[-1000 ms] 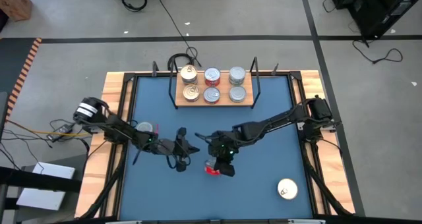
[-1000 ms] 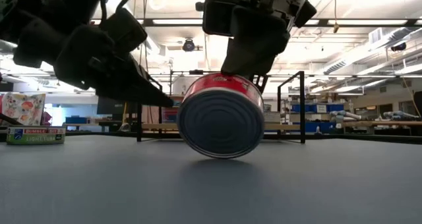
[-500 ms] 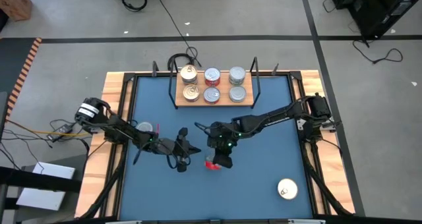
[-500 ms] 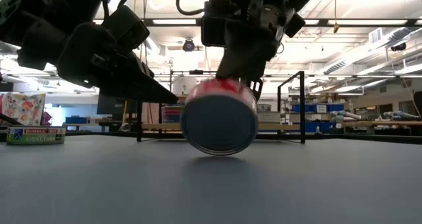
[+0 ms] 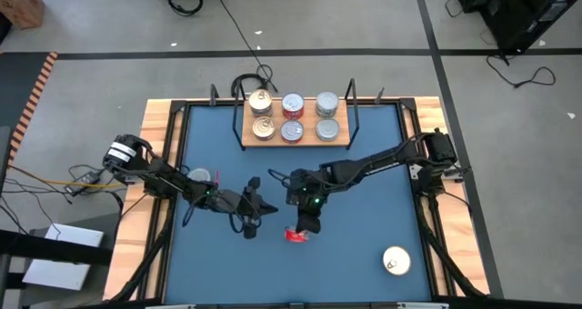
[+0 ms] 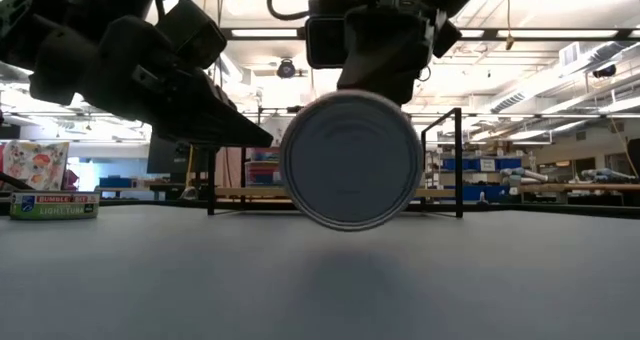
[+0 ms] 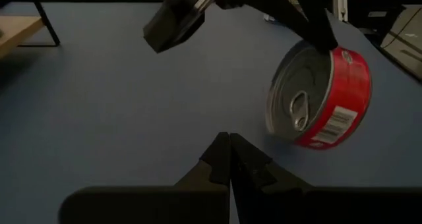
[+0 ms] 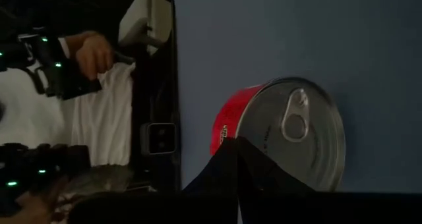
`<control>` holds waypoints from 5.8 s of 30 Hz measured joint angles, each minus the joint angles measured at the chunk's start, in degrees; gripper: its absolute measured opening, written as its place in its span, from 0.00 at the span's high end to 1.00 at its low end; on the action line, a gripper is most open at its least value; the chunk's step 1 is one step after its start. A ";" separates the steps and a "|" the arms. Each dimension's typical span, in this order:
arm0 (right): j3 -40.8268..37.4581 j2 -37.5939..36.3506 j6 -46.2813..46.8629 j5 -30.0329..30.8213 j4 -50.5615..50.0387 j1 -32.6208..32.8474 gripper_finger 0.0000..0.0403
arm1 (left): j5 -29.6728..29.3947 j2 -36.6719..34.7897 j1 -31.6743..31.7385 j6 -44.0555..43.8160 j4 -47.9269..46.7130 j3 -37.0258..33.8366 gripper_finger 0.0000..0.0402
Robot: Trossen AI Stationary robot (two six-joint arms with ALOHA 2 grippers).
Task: Stack canned seafood by type on shelf
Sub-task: Stack the red tuna can on top of the other red tuna can on the shelf
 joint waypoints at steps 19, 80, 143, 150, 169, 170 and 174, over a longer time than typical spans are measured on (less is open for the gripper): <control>0.13 3.41 0.72 -4.43 1.59 0.02 1.00 | 0.52 -0.02 -0.02 -1.50 -1.46 -0.04 0.99; 9.32 0.77 -16.32 46.89 -18.69 14.14 0.21 | -0.16 -0.04 -0.04 -1.59 -1.15 -0.04 0.99; 18.86 9.60 -70.22 87.58 -17.98 -10.54 0.65 | 0.15 -0.28 -0.28 -0.34 1.51 -0.04 0.99; 18.67 9.70 -69.87 87.22 -18.54 -11.18 0.63 | 0.21 -0.28 -0.50 -0.30 1.88 -0.04 0.99; 18.67 9.68 -65.37 83.53 -20.09 -12.48 0.19 | 0.34 -0.28 -0.52 -0.50 1.49 -0.04 0.99; 18.67 9.55 -65.15 83.50 -20.11 -12.55 0.20 | 0.34 -0.28 -0.52 -0.50 1.49 -0.04 0.99; 18.69 9.19 -61.52 81.19 -20.03 -13.19 0.21 | 0.35 -0.28 -0.52 -0.52 1.49 -0.04 0.99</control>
